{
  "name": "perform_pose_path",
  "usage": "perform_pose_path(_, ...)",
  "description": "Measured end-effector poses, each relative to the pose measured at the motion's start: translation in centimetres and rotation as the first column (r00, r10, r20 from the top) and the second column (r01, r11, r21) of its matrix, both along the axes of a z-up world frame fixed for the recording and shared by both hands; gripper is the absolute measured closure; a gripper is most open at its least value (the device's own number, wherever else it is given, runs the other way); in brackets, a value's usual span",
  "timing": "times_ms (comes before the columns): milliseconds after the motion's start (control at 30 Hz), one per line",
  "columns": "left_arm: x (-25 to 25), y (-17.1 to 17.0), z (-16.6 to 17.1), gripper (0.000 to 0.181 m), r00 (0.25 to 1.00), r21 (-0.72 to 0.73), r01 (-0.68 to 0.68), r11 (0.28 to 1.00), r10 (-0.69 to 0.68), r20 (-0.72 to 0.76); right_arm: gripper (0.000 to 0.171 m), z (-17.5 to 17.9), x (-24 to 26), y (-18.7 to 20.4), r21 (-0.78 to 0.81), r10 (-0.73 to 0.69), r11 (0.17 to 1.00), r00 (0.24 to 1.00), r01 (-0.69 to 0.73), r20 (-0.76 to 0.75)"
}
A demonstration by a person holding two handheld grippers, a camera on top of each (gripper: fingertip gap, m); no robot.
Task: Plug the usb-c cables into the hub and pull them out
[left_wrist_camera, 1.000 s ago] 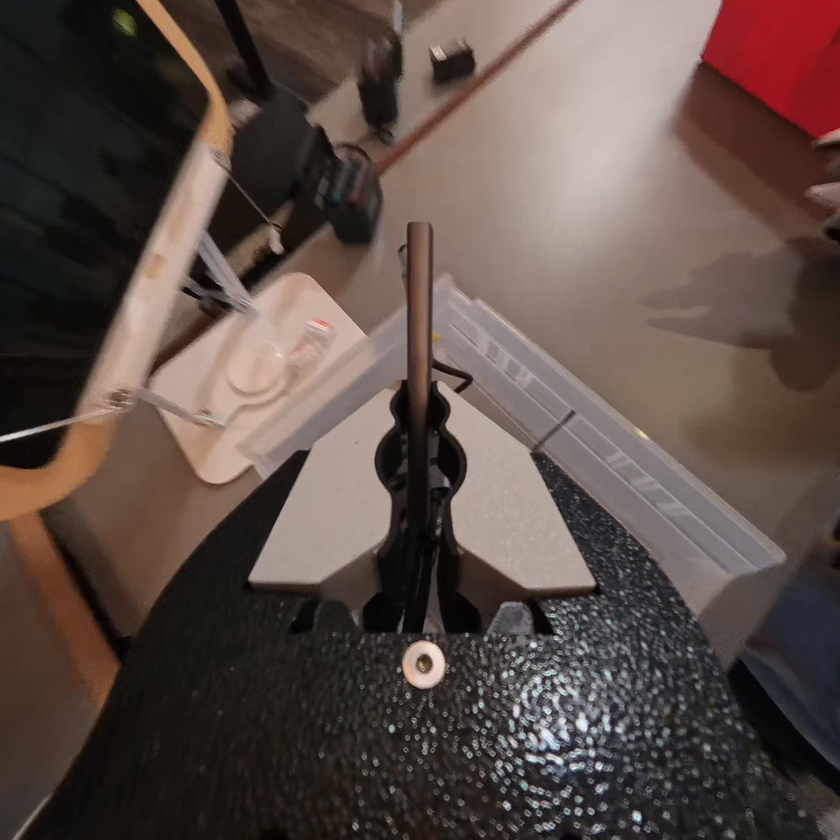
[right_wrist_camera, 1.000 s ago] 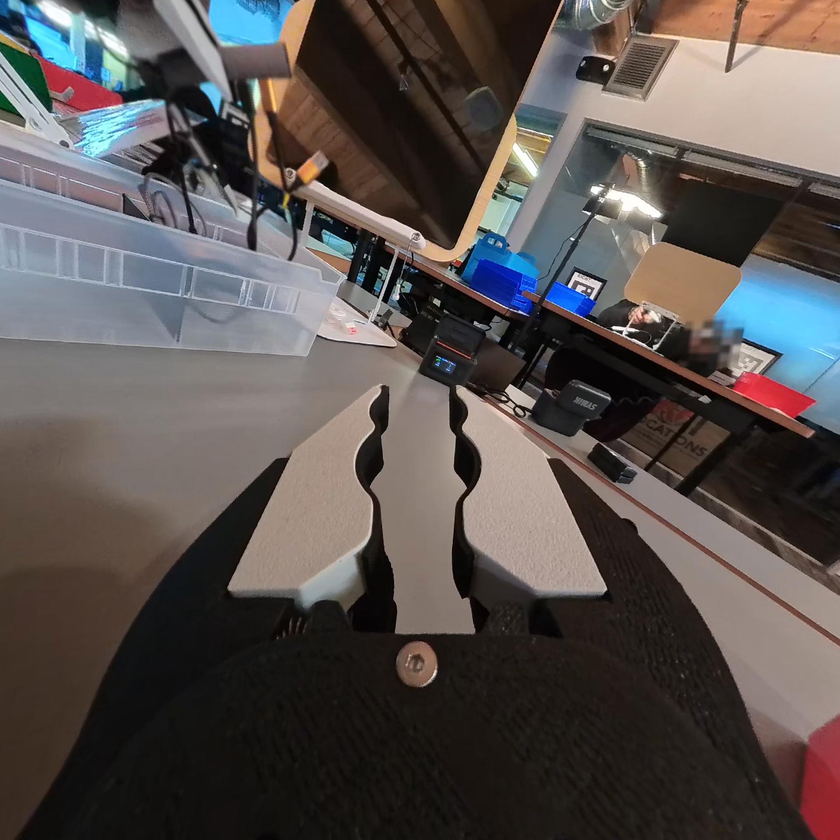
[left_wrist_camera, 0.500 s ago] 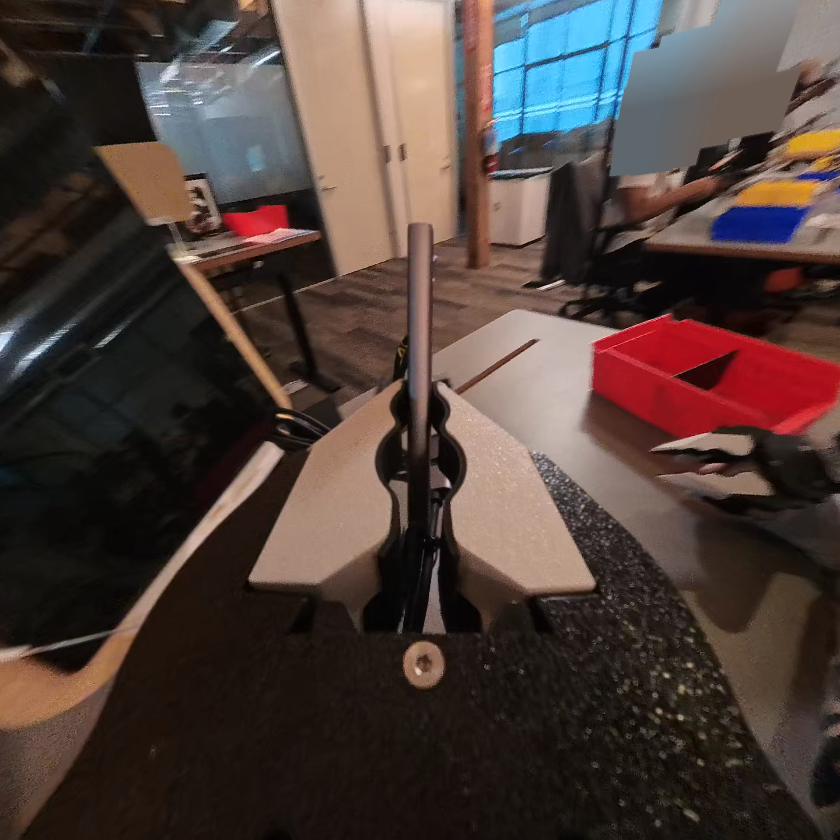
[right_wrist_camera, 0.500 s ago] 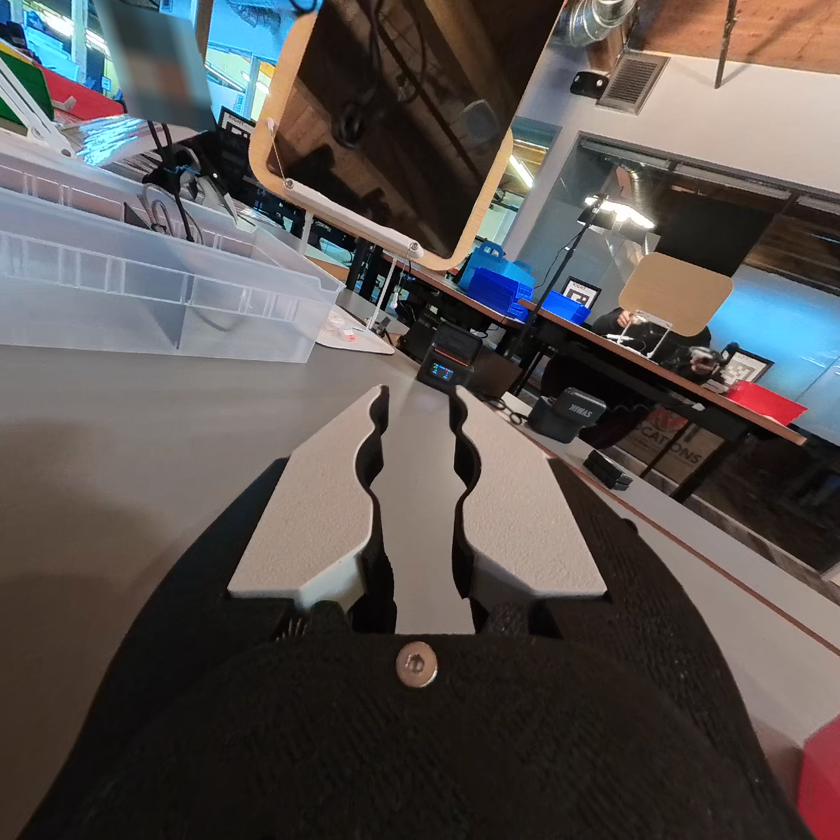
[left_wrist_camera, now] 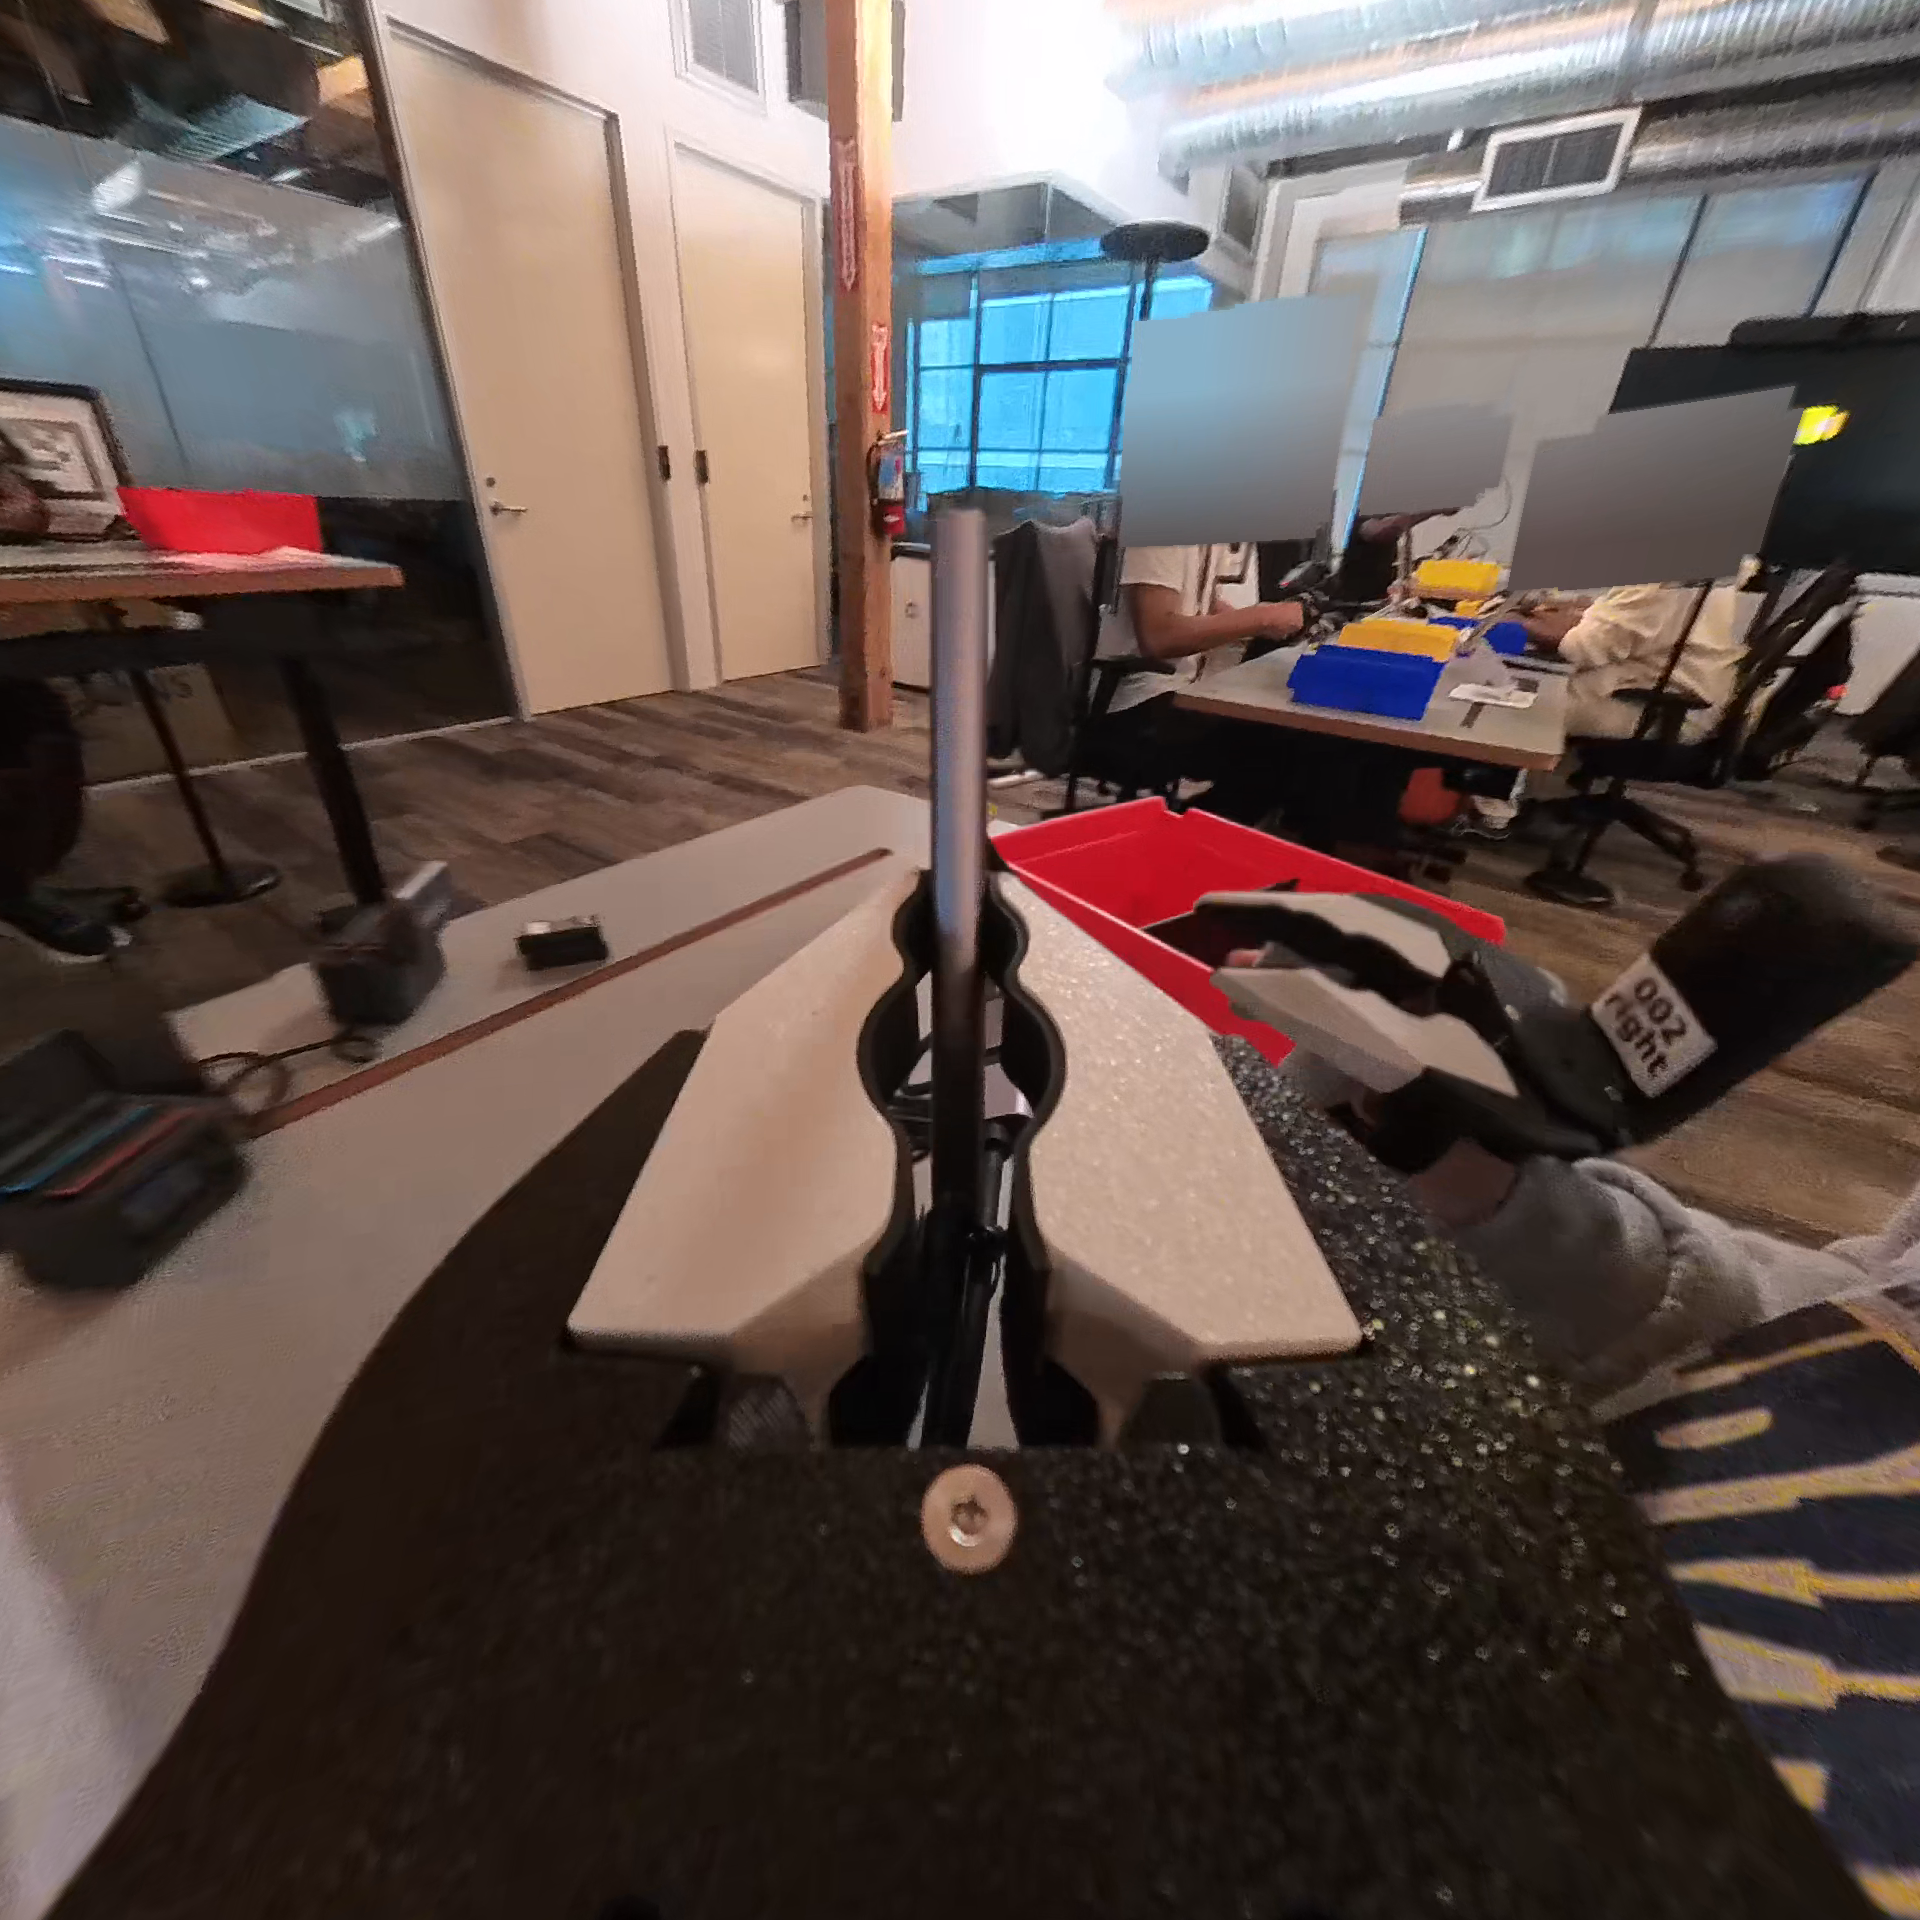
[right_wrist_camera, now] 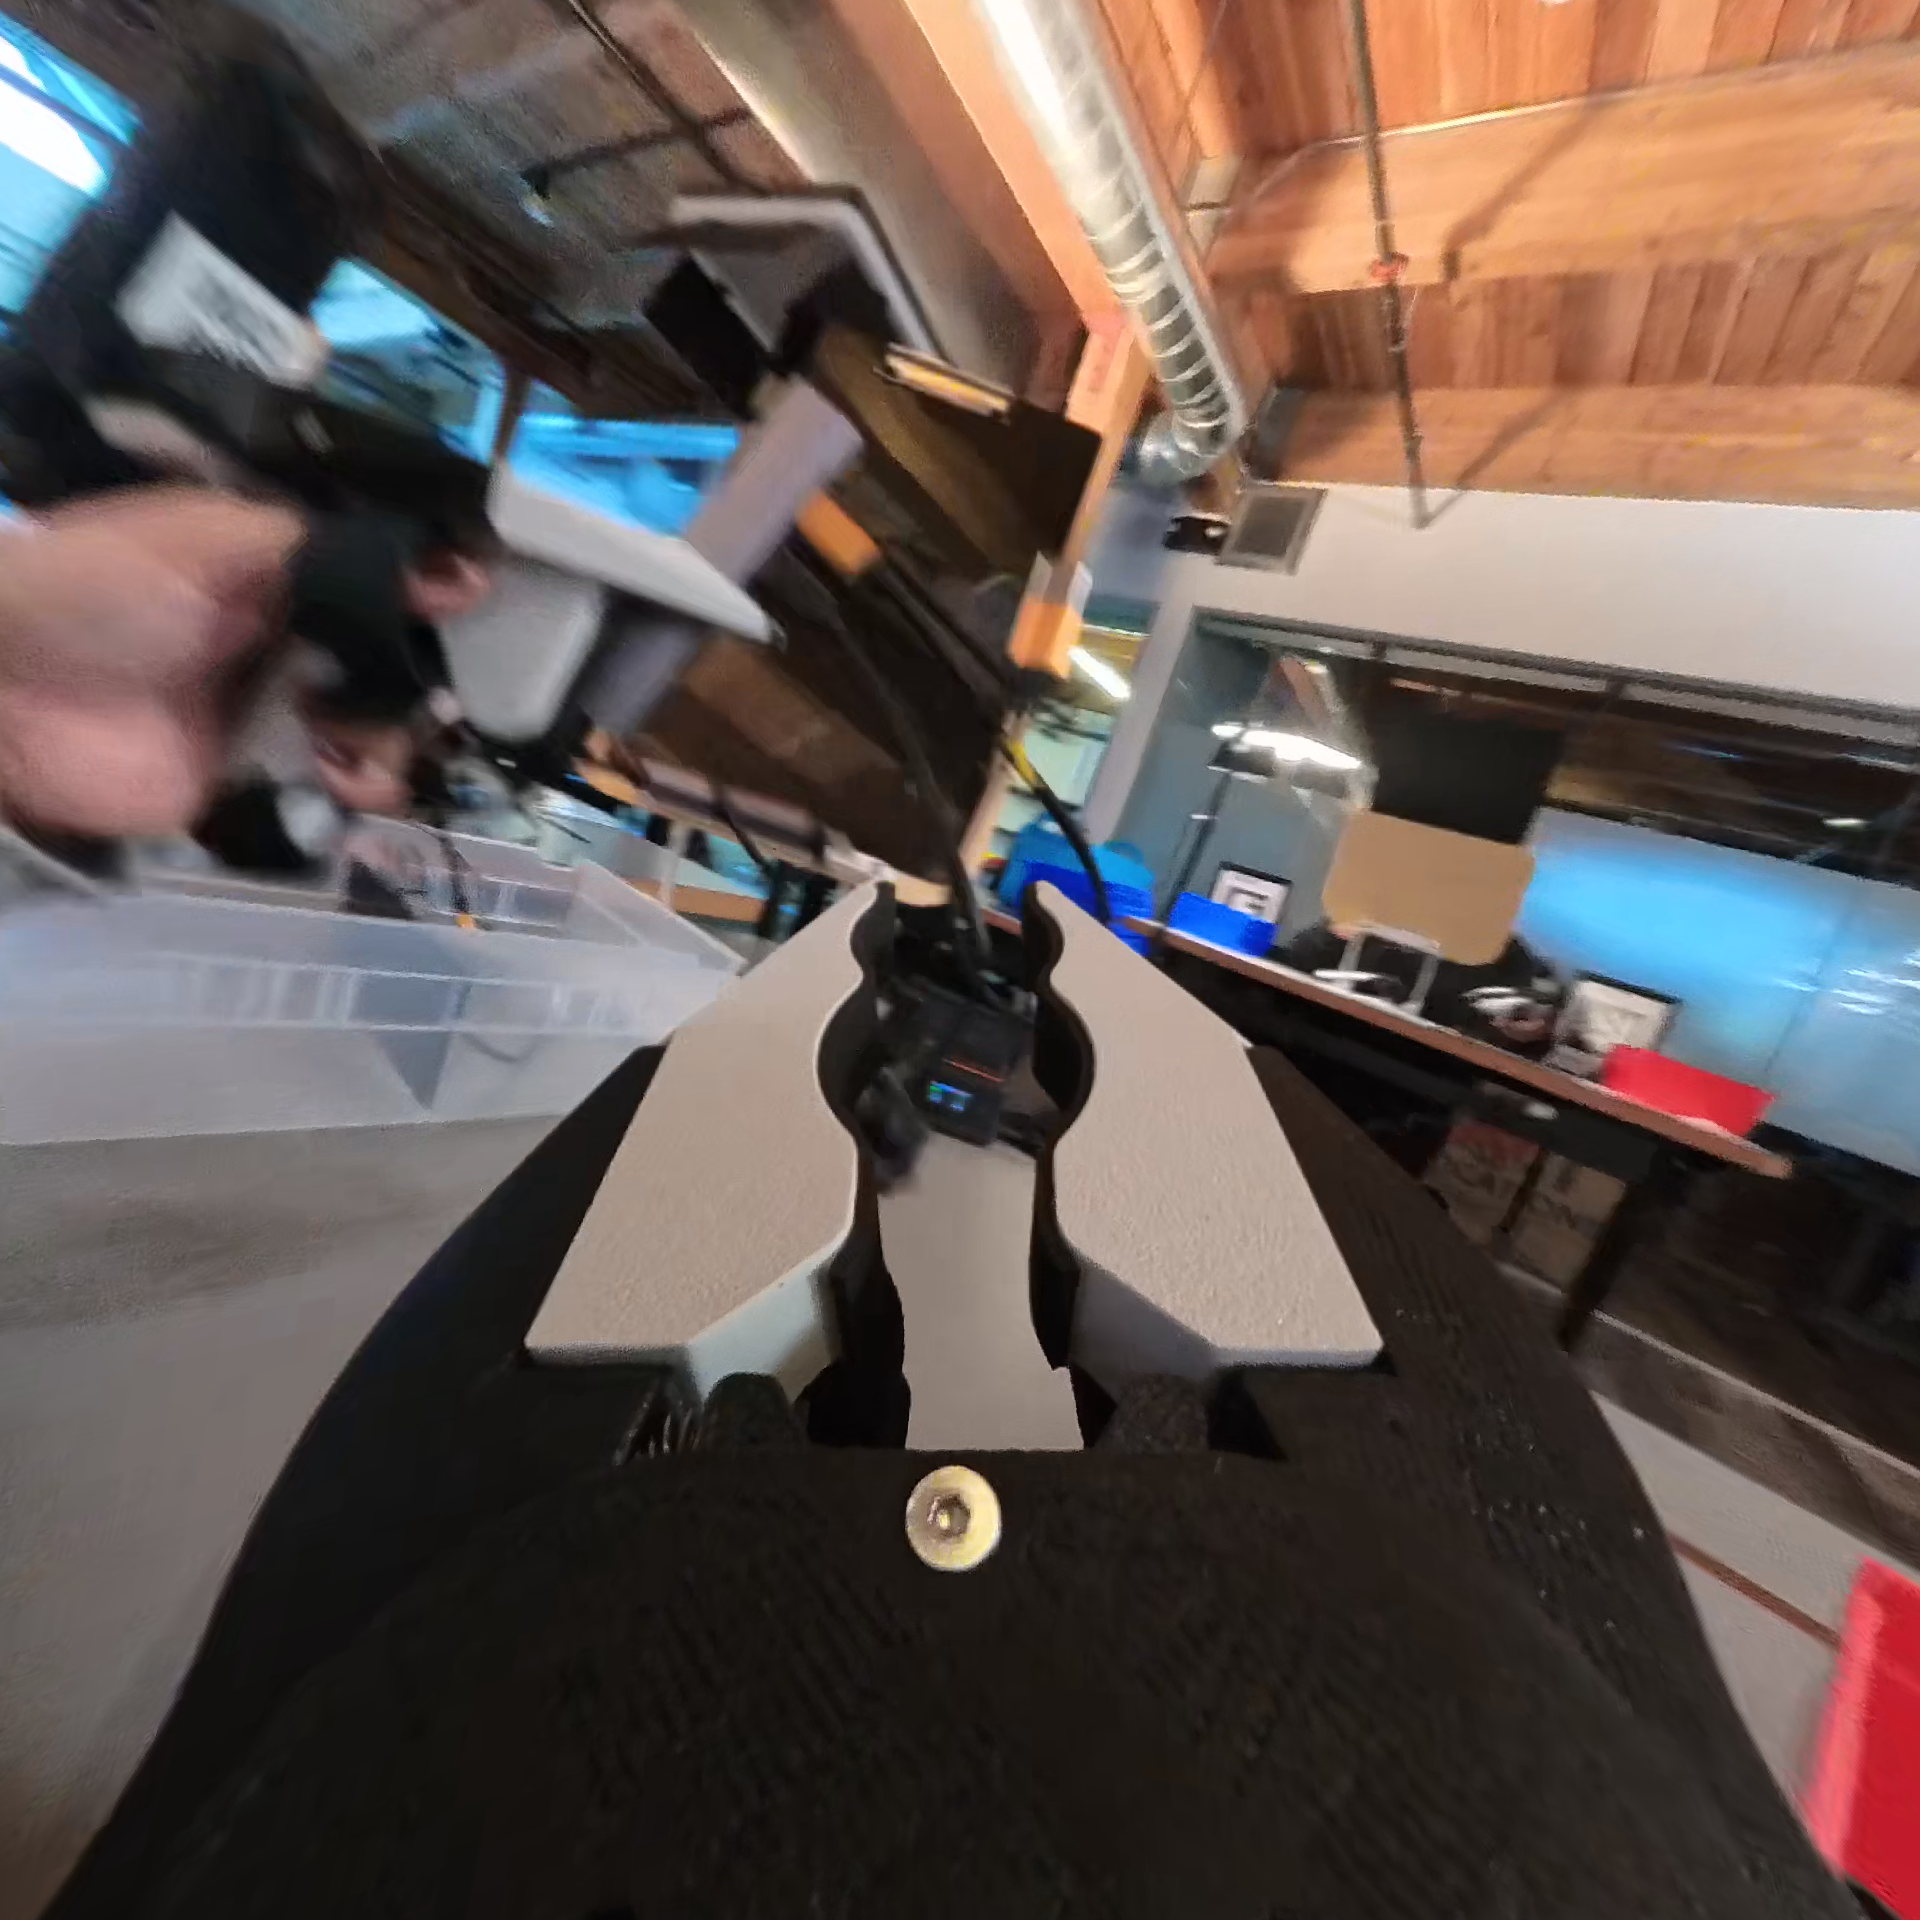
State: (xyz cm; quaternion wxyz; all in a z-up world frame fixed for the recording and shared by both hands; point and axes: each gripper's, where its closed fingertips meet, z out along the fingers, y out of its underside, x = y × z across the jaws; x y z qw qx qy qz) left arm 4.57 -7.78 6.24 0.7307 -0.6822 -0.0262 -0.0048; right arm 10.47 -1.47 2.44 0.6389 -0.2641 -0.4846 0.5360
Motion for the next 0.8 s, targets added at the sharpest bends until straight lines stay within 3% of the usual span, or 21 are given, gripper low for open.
perform_pose_path(100,1.9,2.8,-3.2,0.175,0.989,0.013,0.122,0.992,-0.123,0.076,0.149,0.0,-0.3,-0.9,-0.064,0.120,0.991,0.985,-0.113,0.120)
perform_pose_path(200,2.9,4.7,-6.3,0.175,0.958,0.044,0.231,0.972,-0.235,0.162,0.143,0.3,-0.4,-0.3,-0.015,0.080,0.997,0.990,-0.079,0.114)
perform_pose_path(267,3.4,5.3,-8.2,0.175,0.943,0.059,0.290,0.955,-0.296,0.155,0.142,-1.0,-1.2,0.0,0.069,0.045,0.996,0.976,-0.061,0.211)
perform_pose_path(433,6.7,4.4,-12.1,0.175,0.841,0.028,0.533,0.846,-0.532,0.099,0.145,-5.5,-1.6,-2.2,0.080,0.246,0.939,0.816,-0.334,0.524)
perform_pose_path(533,6.9,3.8,-13.0,0.174,0.847,0.001,0.531,0.847,-0.531,0.013,0.162,-6.6,-0.8,-3.0,0.086,0.303,0.899,0.751,-0.430,0.586)
perform_pose_path(667,7.3,3.2,-13.5,0.175,0.832,-0.040,0.553,0.832,-0.554,-0.023,0.164,-7.4,-0.2,-3.6,0.055,0.357,0.861,0.679,-0.505,0.642)
perform_pose_path(767,6.8,3.4,-14.3,0.173,0.851,-0.101,0.524,0.846,-0.523,0.044,0.165,-8.3,-0.2,-3.4,0.118,0.303,0.854,0.670,-0.506,0.678)
perform_pose_path(800,6.5,3.4,-14.3,0.162,0.864,-0.116,0.504,0.856,-0.502,0.043,0.165,-8.6,-0.3,-3.2,0.173,0.254,0.853,0.679,-0.493,0.689)
